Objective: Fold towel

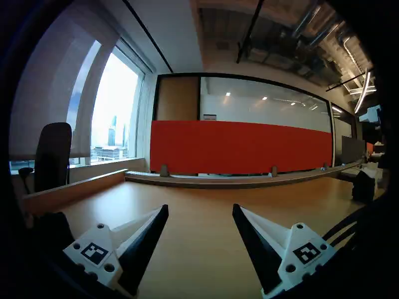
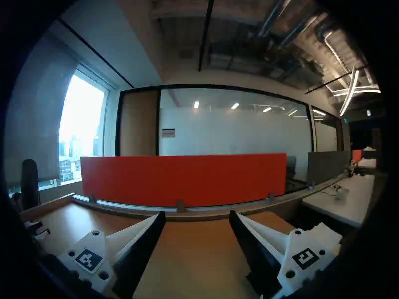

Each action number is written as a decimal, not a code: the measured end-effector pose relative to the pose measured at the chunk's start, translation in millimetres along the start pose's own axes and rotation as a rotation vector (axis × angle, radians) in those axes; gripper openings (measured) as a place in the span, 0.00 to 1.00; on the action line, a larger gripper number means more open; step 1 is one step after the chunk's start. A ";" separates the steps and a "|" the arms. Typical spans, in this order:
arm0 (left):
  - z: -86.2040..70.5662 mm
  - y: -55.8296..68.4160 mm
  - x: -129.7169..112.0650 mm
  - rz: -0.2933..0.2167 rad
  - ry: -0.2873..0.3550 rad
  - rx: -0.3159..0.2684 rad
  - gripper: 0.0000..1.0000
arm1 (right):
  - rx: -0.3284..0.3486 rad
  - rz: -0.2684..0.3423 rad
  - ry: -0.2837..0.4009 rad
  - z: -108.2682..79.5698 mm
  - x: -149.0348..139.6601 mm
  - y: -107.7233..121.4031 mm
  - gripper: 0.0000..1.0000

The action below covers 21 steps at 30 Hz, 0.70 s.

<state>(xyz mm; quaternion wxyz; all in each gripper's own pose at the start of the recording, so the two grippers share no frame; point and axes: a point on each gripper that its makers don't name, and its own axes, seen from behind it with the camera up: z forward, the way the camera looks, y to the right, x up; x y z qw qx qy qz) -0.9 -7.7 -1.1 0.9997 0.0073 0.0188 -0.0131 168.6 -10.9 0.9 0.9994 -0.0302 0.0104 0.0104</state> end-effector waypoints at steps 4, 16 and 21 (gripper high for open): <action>0.7 0.1 -3.1 0.010 -0.002 0.003 0.95 | 0.001 -0.002 0.004 3.2 1.7 -1.1 0.99; 1.4 1.4 -9.3 0.032 -0.018 0.004 0.95 | 0.005 -0.012 -0.001 9.7 -0.3 -2.2 0.99; 1.7 1.7 -10.4 0.033 -0.018 0.002 0.95 | 0.011 -0.010 -0.001 9.4 -2.0 -2.4 0.99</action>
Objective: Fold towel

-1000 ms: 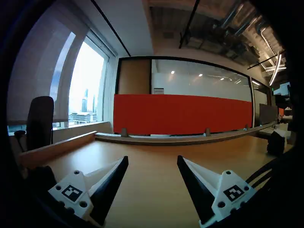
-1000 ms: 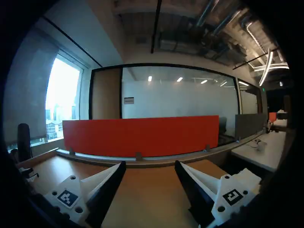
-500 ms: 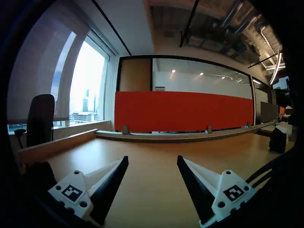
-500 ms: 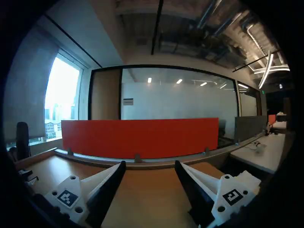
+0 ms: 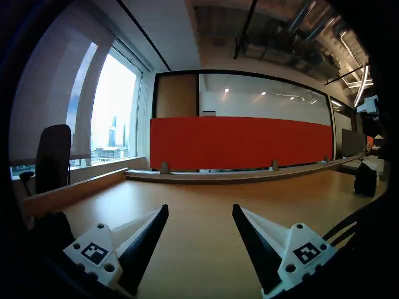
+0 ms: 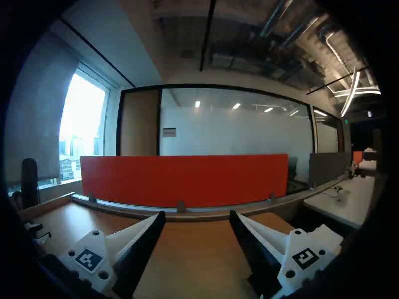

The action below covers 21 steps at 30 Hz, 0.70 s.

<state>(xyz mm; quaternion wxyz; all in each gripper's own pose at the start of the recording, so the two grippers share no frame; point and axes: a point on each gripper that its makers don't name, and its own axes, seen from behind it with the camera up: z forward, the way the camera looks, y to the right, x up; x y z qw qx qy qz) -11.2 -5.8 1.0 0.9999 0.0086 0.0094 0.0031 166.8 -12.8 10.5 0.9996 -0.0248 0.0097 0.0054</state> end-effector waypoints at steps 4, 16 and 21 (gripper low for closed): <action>0.4 0.7 -0.8 0.002 -0.001 0.000 0.95 | 0.005 -0.001 0.003 -0.2 0.2 0.8 0.99; 1.1 1.2 -3.2 0.002 -0.001 0.000 0.96 | 0.022 -0.029 0.029 4.3 9.0 -1.4 0.99; 1.5 0.8 -3.9 0.003 0.000 0.000 0.96 | 0.031 -0.038 0.025 6.6 6.3 -0.5 0.99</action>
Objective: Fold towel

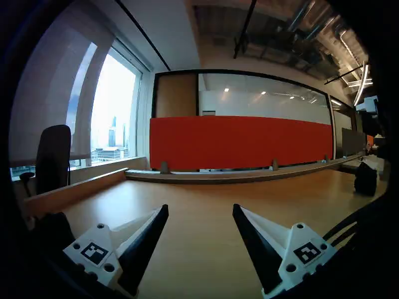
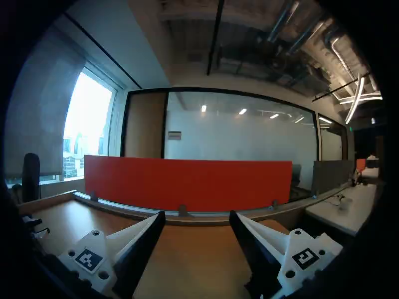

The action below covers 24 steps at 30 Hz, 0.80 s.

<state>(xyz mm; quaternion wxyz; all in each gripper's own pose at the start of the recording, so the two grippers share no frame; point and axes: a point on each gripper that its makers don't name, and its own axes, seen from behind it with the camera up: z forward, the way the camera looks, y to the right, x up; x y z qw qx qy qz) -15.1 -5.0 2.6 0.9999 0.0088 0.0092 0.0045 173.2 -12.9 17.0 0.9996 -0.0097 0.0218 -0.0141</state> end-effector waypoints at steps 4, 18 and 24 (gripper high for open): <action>0.2 0.3 -0.2 0.000 0.000 0.000 0.96 | -0.012 -0.005 -0.009 0.3 -9.1 6.7 0.99; 0.6 0.1 -1.1 0.000 0.001 0.000 0.96 | -0.029 0.008 -0.024 -11.0 -53.3 20.2 0.99; 0.8 0.4 -1.0 0.000 0.001 0.000 0.96 | -0.011 0.008 -0.026 -15.8 -73.1 16.9 0.99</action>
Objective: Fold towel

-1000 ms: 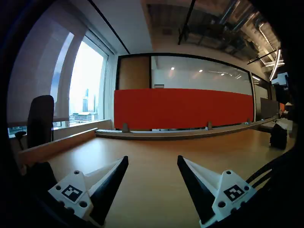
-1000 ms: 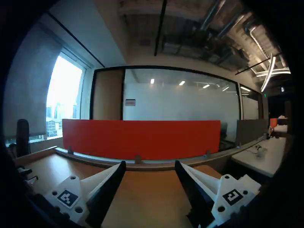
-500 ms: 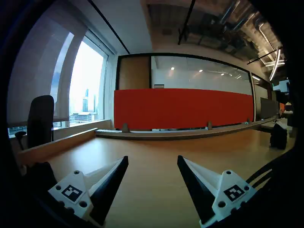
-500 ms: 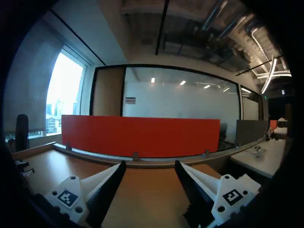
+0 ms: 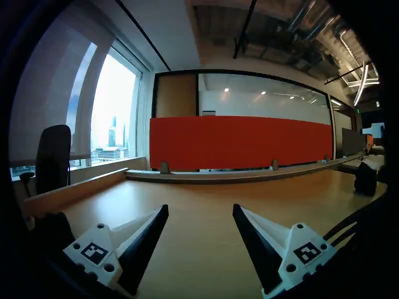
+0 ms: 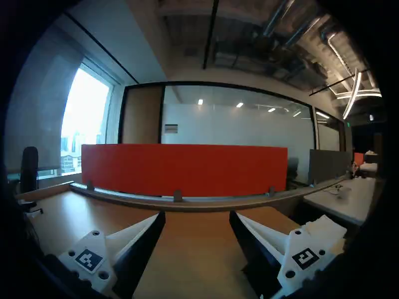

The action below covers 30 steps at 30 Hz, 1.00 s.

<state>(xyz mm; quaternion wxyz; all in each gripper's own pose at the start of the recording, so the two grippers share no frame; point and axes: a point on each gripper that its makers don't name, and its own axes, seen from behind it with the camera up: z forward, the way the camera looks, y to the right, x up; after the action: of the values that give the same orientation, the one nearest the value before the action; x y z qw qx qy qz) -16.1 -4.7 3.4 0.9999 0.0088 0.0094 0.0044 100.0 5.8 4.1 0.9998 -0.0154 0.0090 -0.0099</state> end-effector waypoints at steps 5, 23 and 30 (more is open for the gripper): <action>0.2 0.1 -0.5 0.000 0.000 0.000 0.96 | 0.013 -0.011 0.000 -0.1 -22.2 -0.8 0.99; 0.0 0.2 -1.1 0.000 0.001 0.000 0.96 | 0.024 0.017 -0.019 -0.9 -95.3 1.2 0.99; 0.3 0.6 -1.7 0.000 0.001 0.000 0.96 | 0.028 0.030 -0.021 -0.8 -102.6 -0.8 0.99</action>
<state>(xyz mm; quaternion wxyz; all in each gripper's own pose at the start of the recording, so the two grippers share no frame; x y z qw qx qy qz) -17.8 -4.1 3.7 0.9999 0.0088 0.0097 0.0043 -2.6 7.1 5.1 1.0000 -0.0015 -0.0015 0.0053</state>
